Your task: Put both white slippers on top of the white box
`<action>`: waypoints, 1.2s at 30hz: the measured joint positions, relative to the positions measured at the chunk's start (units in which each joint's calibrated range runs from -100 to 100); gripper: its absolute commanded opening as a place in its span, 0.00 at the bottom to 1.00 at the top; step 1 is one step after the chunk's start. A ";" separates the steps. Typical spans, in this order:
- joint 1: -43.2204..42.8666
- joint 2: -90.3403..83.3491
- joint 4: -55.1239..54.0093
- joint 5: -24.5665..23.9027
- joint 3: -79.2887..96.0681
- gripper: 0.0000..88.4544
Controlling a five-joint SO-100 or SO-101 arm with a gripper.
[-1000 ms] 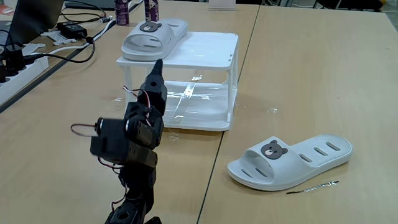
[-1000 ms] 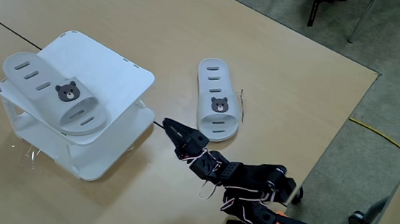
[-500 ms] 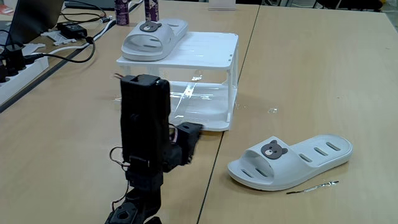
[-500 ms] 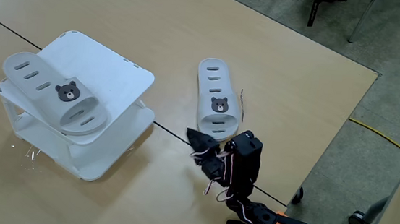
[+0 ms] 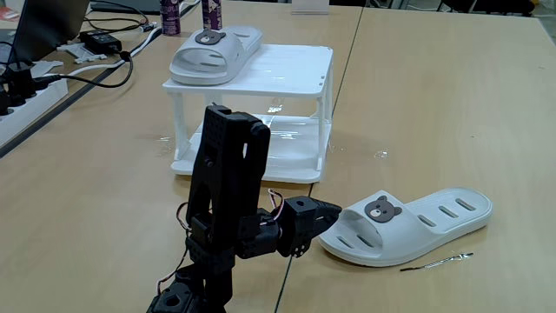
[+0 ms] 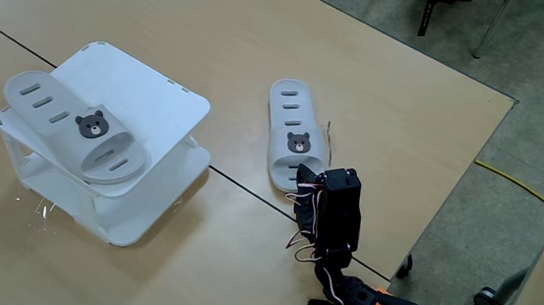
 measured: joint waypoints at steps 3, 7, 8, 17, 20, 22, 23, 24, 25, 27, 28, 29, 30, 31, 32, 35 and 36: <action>0.00 0.16 -0.26 0.00 -0.18 0.17; 0.00 0.16 -0.34 0.00 -0.63 0.20; 0.00 0.16 -0.34 0.00 -1.26 0.20; 0.00 0.58 -0.34 0.00 -4.67 0.20; 0.00 1.90 -0.34 0.00 -8.98 0.23; 0.00 3.88 -0.34 0.00 -12.31 0.29; 0.00 5.28 -0.34 0.00 -14.47 0.30; 0.00 6.10 -0.34 0.00 -15.72 0.30; 0.00 7.09 -0.34 0.00 -17.07 0.30; 0.00 8.74 -0.34 0.00 -19.68 0.30; 0.00 9.48 -0.34 0.00 -21.02 0.30; 0.00 10.31 -0.34 0.00 -22.73 0.30; 0.00 11.38 -0.34 0.00 -24.62 0.30; 0.15 12.78 -0.34 0.00 -27.04 0.30; 0.37 13.44 -0.34 0.00 -28.57 0.30; 0.60 16.41 0.77 0.00 -33.51 0.30; 0.67 17.07 1.37 0.00 -34.86 0.30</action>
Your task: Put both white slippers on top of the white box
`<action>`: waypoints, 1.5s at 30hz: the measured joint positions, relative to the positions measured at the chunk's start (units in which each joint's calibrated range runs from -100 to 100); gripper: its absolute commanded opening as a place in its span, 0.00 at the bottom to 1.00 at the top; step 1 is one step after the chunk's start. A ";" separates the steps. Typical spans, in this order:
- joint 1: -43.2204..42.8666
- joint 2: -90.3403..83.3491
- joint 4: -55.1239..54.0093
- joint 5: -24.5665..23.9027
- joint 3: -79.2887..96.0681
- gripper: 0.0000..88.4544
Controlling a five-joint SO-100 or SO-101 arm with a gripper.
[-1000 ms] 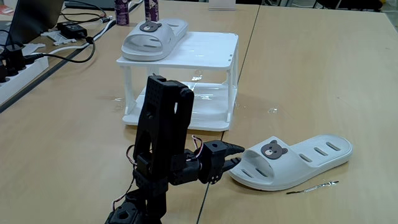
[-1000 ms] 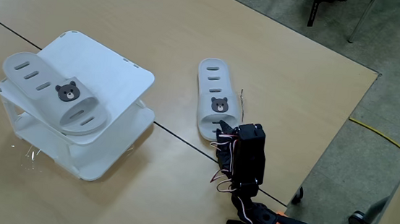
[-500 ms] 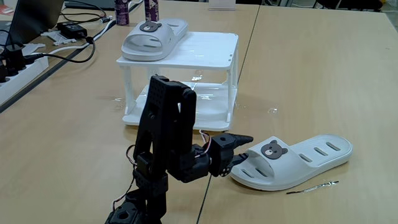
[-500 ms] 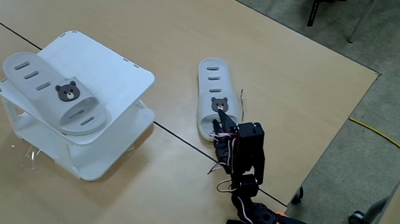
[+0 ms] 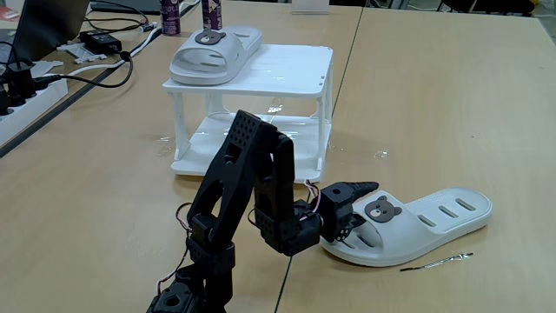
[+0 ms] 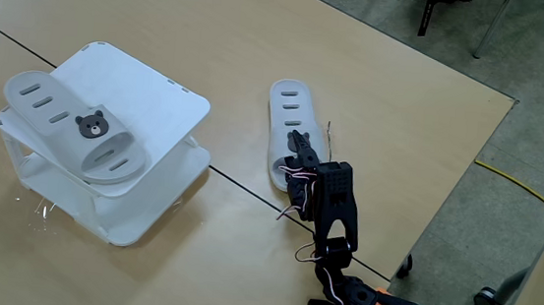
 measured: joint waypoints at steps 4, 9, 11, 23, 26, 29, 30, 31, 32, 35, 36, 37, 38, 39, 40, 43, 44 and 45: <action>1.05 2.31 3.78 0.00 -6.65 0.30; 3.00 3.79 8.07 0.00 -13.03 0.30; 3.15 3.79 8.15 0.00 -13.21 0.30; 3.07 3.88 8.15 0.00 -13.30 0.01; 3.15 3.96 8.15 0.00 -13.21 0.01; 3.07 3.96 8.67 0.00 -14.11 0.01; 3.07 3.96 9.70 0.00 -15.45 0.01; 3.07 3.79 11.42 0.00 -16.98 0.01; 3.15 3.05 13.99 0.00 -18.33 0.01; 4.49 -4.70 26.87 0.00 -21.74 0.01; 5.02 -7.51 31.16 0.00 -22.82 0.01; 5.62 -10.64 35.62 0.00 -24.44 0.01; 6.29 -13.53 40.77 0.00 -26.42 0.01; 6.82 -16.25 45.75 0.00 -28.75 0.01; 7.04 -18.47 50.82 0.00 -31.63 0.01; 6.82 -21.94 65.32 0.00 -43.31 0.01; 6.67 -21.94 68.50 0.00 -46.81 0.01; 6.67 -21.94 71.93 0.00 -50.58 0.01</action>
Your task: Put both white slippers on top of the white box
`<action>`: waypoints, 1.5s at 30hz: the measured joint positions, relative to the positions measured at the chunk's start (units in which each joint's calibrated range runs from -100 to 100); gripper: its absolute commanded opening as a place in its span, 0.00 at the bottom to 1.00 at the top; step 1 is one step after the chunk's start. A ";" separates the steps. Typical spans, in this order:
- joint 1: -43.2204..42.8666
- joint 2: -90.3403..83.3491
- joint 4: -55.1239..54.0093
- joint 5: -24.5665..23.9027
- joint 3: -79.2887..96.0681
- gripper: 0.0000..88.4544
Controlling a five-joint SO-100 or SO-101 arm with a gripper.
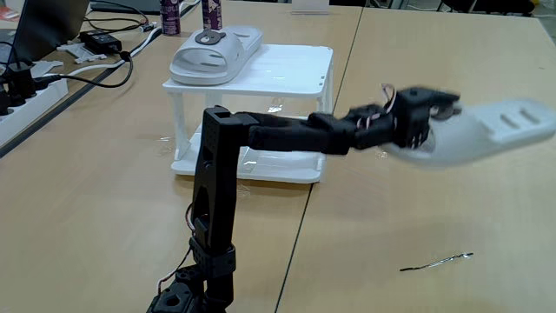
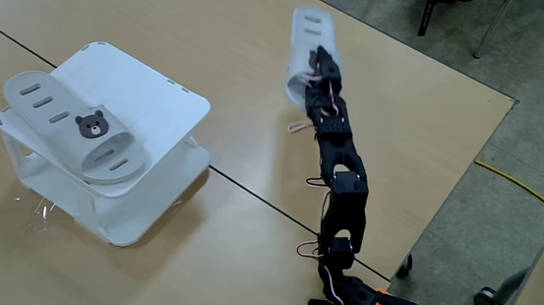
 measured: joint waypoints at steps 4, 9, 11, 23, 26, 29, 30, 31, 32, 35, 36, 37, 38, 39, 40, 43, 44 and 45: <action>0.00 0.00 13.22 0.00 -13.75 0.01; 0.00 0.00 21.20 0.00 -24.53 0.01; 0.00 -0.74 24.29 0.00 -27.49 0.01; -10.34 -7.67 28.07 0.00 -28.66 0.01; -17.23 -7.67 28.07 0.00 -28.66 0.01; -23.90 -7.67 28.07 0.00 -28.66 0.01; -26.82 -7.67 28.07 0.00 -28.66 0.01; -28.91 -7.67 28.07 0.00 -28.66 0.01; -30.94 -7.67 28.07 0.00 -28.66 0.01; -36.78 -7.67 28.07 0.00 -28.66 0.01; -38.13 -7.67 28.07 0.00 -28.66 0.01; -39.18 -7.67 28.07 0.00 -28.66 0.01; -40.30 -7.67 28.07 0.00 -28.66 0.01; -40.75 -7.67 28.07 0.00 -28.66 0.01; -40.90 -7.67 28.07 0.00 -28.66 0.01; -40.90 -7.67 28.07 0.00 -28.66 0.01; -40.90 -7.67 28.07 0.00 -28.57 0.01; -40.82 -7.67 28.07 0.00 -28.57 0.01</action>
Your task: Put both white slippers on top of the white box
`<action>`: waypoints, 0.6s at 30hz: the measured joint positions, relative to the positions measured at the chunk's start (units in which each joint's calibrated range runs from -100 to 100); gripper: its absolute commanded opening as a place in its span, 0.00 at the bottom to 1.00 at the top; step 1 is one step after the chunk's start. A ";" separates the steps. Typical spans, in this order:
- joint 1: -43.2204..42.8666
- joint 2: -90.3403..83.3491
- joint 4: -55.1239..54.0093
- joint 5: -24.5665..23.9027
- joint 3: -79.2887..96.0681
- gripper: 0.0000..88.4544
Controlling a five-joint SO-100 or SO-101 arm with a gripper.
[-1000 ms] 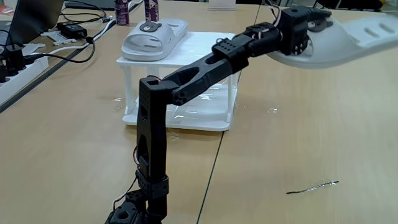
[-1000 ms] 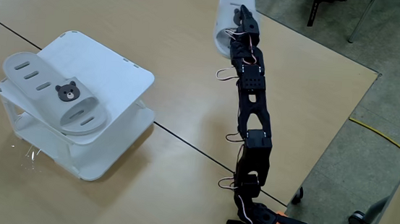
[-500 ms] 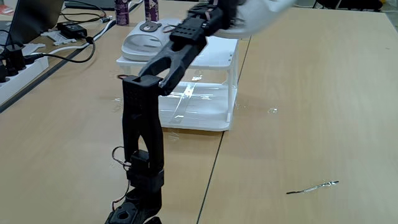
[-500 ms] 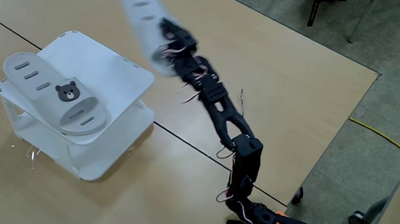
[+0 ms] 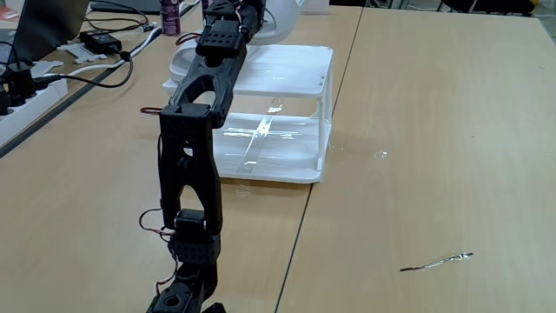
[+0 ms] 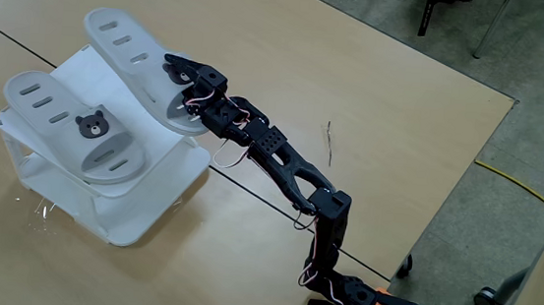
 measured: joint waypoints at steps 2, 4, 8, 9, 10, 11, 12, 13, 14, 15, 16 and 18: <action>0.00 0.00 0.00 0.00 0.00 0.01; -0.07 0.33 0.00 0.00 0.00 0.01; 0.00 7.01 0.00 0.00 -4.40 0.01; 0.00 9.65 0.00 0.00 -6.56 0.01; 0.00 11.30 0.00 0.00 -7.91 0.01; -0.07 13.28 0.00 0.00 -9.61 0.01; 0.00 15.18 0.00 0.00 -11.77 0.01; 0.00 17.32 0.00 0.00 -13.84 0.01; -0.07 18.97 0.00 0.00 -15.63 0.01; -0.07 20.70 0.00 0.00 -17.43 0.01; -0.07 22.35 0.00 0.00 -19.23 0.01; -0.07 25.57 0.00 0.00 -22.64 0.01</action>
